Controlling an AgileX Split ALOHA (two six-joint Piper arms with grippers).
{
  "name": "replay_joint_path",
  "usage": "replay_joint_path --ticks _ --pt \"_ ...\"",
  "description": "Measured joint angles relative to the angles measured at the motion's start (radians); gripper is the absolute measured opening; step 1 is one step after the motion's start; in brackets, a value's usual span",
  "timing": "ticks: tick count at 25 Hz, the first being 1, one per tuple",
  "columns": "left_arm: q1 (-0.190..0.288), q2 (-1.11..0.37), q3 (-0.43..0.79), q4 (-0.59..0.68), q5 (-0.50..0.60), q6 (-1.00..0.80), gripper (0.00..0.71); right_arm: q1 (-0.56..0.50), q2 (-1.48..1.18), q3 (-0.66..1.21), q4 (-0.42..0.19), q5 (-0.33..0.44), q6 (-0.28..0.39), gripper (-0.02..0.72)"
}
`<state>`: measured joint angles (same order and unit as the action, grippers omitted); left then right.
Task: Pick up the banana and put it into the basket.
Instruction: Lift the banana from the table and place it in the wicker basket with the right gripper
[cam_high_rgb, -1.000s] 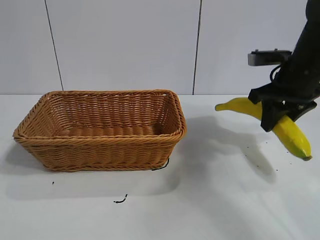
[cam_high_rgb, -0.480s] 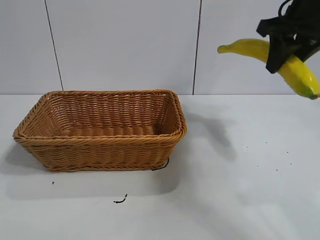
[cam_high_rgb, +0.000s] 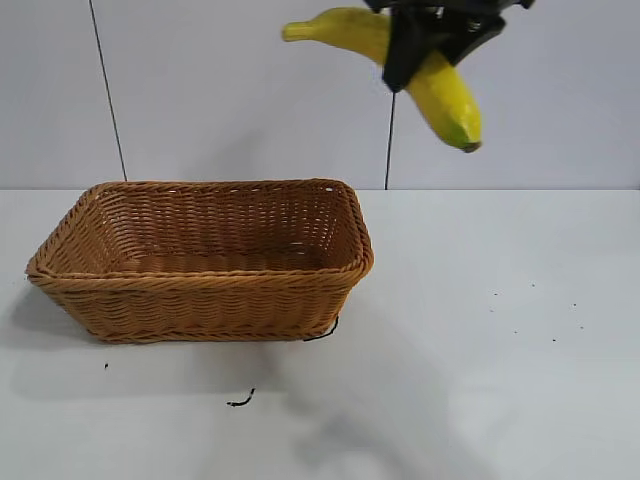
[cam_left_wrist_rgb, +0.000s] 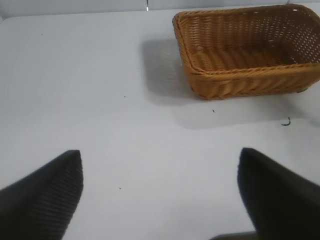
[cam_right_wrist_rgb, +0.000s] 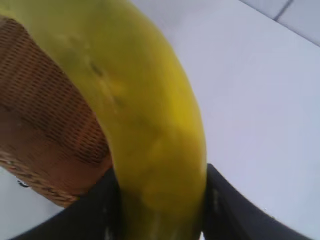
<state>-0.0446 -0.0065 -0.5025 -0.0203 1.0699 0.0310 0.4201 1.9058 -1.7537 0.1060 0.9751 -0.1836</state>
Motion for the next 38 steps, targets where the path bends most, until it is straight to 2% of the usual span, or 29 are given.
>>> replay_joint_path --ticks 7,11,15,24,31,32,33,36,38 --pt "0.000 0.000 0.000 0.000 0.000 0.000 0.635 0.144 0.162 -0.097 0.000 -0.130 0.004 0.288" --pt "0.000 0.000 0.000 0.000 0.000 0.000 0.635 0.157 0.266 -0.125 -0.016 -0.235 0.004 0.288" --pt "0.000 0.000 0.000 0.000 0.000 0.000 0.635 0.157 0.345 -0.127 -0.061 -0.314 -0.023 0.288" --pt "0.000 0.000 0.000 0.000 0.000 0.000 0.635 0.157 0.376 -0.129 -0.070 -0.342 -0.040 0.288" --pt "0.000 0.000 0.000 0.000 0.000 0.000 0.635 0.157 0.376 -0.129 -0.032 -0.286 -0.116 0.293" --pt "0.000 0.000 0.000 0.000 0.000 0.000 0.635 0.157 0.376 -0.129 -0.026 -0.284 -0.127 0.316" --pt "0.000 0.000 0.000 0.000 0.000 0.000 0.635 0.157 0.376 -0.129 -0.017 -0.279 -0.136 0.373" --pt "0.000 0.000 0.000 0.000 0.000 0.000 0.635 0.157 0.373 -0.129 -0.011 -0.265 -0.139 0.591" --pt "0.000 0.000 0.000 0.000 0.000 0.000 0.635 0.157 0.370 -0.129 -0.012 -0.263 -0.132 0.658"
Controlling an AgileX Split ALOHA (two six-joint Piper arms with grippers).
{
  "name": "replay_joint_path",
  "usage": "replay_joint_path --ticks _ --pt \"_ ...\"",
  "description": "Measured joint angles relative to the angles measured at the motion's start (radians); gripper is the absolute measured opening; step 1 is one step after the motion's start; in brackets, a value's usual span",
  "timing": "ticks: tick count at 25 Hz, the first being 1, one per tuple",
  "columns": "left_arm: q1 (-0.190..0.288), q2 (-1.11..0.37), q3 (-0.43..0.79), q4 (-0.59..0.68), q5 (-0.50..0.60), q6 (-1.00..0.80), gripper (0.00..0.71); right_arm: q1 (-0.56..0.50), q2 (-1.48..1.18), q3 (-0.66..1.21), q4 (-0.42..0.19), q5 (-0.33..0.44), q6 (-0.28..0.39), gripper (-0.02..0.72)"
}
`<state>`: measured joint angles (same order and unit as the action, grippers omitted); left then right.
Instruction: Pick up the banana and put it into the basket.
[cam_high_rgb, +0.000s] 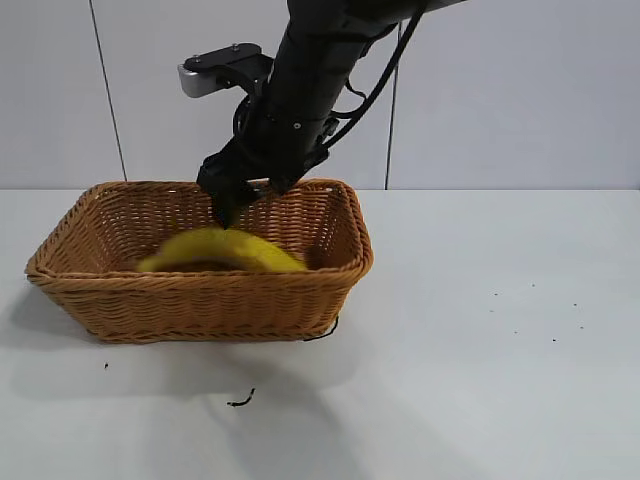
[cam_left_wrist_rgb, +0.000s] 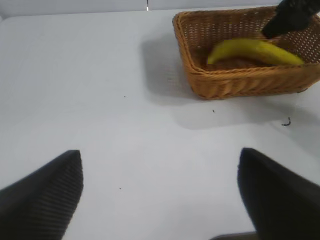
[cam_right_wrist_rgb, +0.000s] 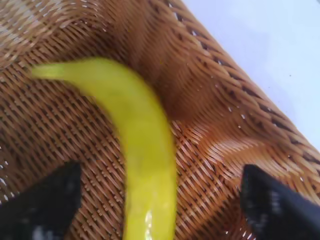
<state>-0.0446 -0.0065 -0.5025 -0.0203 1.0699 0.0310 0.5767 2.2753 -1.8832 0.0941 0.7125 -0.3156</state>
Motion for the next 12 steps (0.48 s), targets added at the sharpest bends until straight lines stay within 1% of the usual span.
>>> replay_joint_path --ticks 3,7,9,12 --pt "0.000 0.000 0.000 0.000 0.000 0.000 0.635 0.000 -0.034 0.000 -0.010 0.016 0.051 0.685" --pt "0.000 0.000 0.000 0.000 0.000 0.000 0.635 -0.021 -0.108 0.000 -0.019 0.046 0.122 0.689" --pt "0.000 0.000 0.000 0.000 0.000 0.000 0.635 -0.053 -0.139 0.000 -0.021 0.078 0.149 0.689" --pt "0.000 0.000 0.000 0.000 0.000 0.000 0.635 -0.140 -0.161 0.000 -0.022 0.140 0.192 0.689"
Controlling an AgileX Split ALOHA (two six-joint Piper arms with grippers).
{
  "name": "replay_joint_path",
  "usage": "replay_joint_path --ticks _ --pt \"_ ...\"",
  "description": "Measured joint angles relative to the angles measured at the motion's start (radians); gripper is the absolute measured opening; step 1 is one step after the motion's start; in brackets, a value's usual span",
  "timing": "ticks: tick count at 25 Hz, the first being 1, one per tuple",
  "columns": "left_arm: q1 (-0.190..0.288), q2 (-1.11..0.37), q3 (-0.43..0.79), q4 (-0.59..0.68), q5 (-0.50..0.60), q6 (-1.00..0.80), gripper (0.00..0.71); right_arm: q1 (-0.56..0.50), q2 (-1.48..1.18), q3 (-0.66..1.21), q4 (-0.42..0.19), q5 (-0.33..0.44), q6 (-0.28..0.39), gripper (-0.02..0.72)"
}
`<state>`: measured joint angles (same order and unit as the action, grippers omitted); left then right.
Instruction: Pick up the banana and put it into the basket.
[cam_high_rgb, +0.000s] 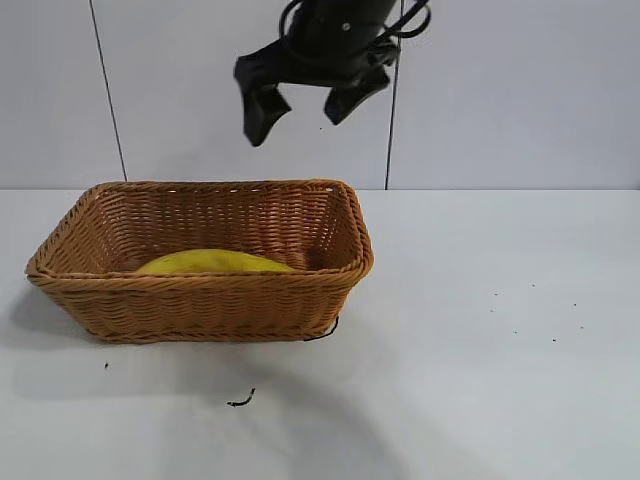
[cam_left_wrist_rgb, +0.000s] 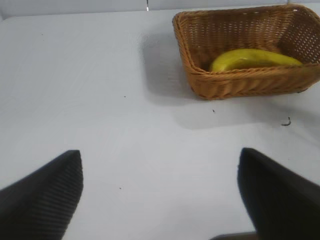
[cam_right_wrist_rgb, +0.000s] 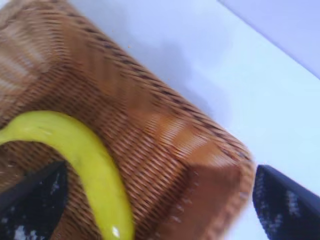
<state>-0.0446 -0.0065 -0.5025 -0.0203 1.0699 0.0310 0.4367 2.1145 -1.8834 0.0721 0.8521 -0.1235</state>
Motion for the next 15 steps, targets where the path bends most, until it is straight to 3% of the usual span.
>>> replay_joint_path --ticks 5,15 --pt "0.000 0.000 0.000 0.000 0.000 0.000 0.635 -0.177 -0.008 0.000 -0.007 0.128 0.079 0.689" --pt "0.000 0.000 0.000 0.000 0.000 0.000 0.635 -0.484 -0.010 0.000 -0.012 0.282 0.093 0.689"
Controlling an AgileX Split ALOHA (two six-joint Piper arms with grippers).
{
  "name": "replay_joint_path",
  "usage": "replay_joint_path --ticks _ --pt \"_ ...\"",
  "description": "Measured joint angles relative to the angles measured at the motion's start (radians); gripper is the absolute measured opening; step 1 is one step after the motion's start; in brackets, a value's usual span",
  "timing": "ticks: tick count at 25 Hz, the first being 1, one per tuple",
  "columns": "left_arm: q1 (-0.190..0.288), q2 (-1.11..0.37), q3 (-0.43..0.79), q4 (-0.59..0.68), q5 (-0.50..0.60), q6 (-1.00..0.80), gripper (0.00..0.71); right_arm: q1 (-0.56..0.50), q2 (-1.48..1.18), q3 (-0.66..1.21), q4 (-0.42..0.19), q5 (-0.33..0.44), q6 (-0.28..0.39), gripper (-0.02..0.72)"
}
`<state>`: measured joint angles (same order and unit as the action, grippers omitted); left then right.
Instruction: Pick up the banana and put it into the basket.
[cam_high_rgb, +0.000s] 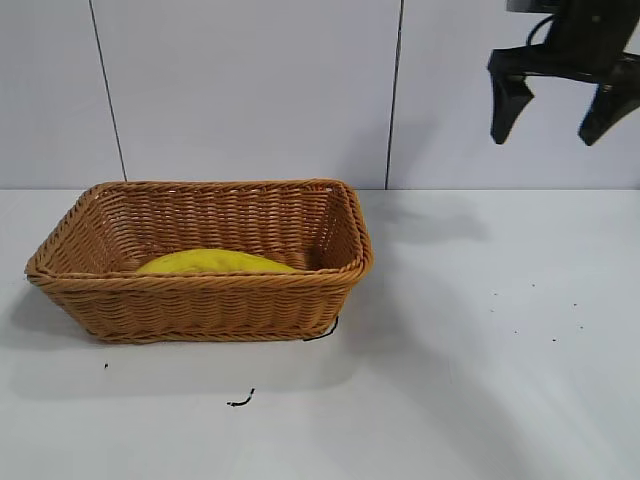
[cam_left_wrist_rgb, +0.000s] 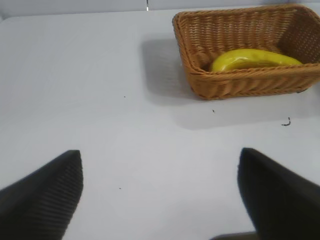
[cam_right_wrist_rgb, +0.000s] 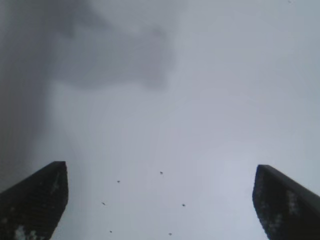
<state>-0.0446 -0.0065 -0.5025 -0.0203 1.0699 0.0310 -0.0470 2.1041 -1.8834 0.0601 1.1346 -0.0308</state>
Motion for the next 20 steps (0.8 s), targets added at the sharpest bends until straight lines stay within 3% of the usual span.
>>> replay_joint_path --ticks 5,14,20 --pt "0.000 0.000 0.000 0.000 0.000 0.000 0.635 -0.054 0.000 0.000 -0.004 0.071 -0.014 0.689" --pt "0.000 0.000 0.000 0.000 0.000 0.000 0.635 -0.032 -0.018 0.009 0.007 0.082 -0.038 0.689" --pt "0.000 0.000 0.000 0.000 0.000 0.000 0.635 -0.016 -0.090 0.114 0.012 0.082 -0.038 0.689"
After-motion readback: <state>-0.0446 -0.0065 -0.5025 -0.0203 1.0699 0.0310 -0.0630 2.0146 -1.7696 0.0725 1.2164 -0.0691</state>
